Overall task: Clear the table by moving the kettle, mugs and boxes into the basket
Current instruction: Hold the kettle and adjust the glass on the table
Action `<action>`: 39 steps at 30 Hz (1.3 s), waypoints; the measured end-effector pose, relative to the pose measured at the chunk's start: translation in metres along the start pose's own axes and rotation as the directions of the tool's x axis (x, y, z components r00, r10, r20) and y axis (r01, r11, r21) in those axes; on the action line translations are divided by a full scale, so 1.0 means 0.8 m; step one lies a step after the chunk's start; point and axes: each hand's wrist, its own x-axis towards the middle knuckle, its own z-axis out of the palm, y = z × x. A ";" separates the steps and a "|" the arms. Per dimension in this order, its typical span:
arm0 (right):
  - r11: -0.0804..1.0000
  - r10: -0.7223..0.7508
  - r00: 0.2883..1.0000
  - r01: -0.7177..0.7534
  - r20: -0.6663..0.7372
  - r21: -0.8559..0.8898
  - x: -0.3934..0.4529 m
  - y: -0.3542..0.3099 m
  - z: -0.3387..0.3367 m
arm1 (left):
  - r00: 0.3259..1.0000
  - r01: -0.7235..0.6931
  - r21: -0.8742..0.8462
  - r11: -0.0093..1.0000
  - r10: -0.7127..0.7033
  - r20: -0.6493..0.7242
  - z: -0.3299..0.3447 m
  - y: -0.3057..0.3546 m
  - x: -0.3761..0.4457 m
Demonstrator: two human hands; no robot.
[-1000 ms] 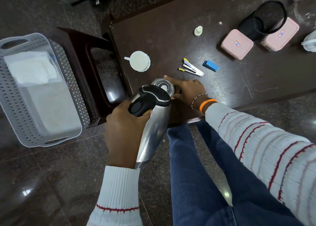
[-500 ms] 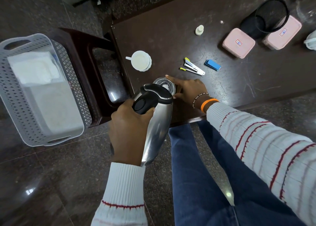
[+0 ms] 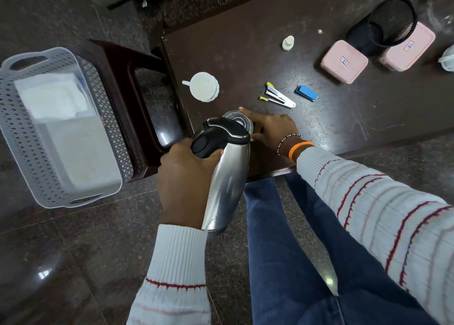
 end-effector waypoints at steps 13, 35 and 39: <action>0.999 0.001 1.000 0.000 0.013 -0.044 -0.001 -0.001 -0.005 | 0.999 -0.003 -0.011 1.000 0.004 0.040 -0.002 -0.003 0.015; 0.997 -0.028 1.000 0.029 0.013 -0.068 0.000 0.000 -0.005 | 0.996 0.059 -0.028 0.998 -0.057 0.072 -0.010 -0.008 0.037; 0.997 -0.038 0.999 0.038 -0.002 -0.064 -0.002 0.001 -0.006 | 0.994 0.067 -0.053 0.996 -0.061 0.091 -0.014 -0.010 0.043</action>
